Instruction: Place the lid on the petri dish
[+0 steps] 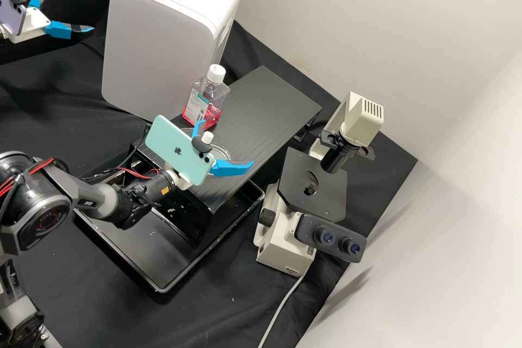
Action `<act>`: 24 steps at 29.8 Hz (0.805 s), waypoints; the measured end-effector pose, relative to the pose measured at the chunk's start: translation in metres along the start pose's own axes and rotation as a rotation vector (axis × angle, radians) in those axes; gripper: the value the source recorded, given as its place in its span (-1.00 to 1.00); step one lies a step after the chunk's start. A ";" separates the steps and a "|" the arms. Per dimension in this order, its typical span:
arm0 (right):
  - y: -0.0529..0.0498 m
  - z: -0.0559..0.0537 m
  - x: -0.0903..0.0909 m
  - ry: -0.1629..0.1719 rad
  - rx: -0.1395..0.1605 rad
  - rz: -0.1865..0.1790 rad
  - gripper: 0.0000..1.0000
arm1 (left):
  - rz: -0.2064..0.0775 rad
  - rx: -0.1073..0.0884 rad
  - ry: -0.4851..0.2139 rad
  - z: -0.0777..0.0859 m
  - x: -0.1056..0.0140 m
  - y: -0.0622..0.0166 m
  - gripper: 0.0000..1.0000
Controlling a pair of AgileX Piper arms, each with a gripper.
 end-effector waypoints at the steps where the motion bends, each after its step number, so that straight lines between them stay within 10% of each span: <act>1: 0.000 0.000 0.000 0.000 0.000 0.000 1.00 | 0.000 0.000 0.000 0.000 0.000 0.0000 1.00; 17: 0.000 0.000 0.000 0.000 0.000 0.000 1.00 | -0.014 -0.001 -0.002 0.001 -0.005 -0.0052 1.00; 24: 0.000 0.000 0.000 0.000 0.000 0.000 1.00 | -0.068 -0.003 -0.119 0.034 -0.025 -0.0172 1.00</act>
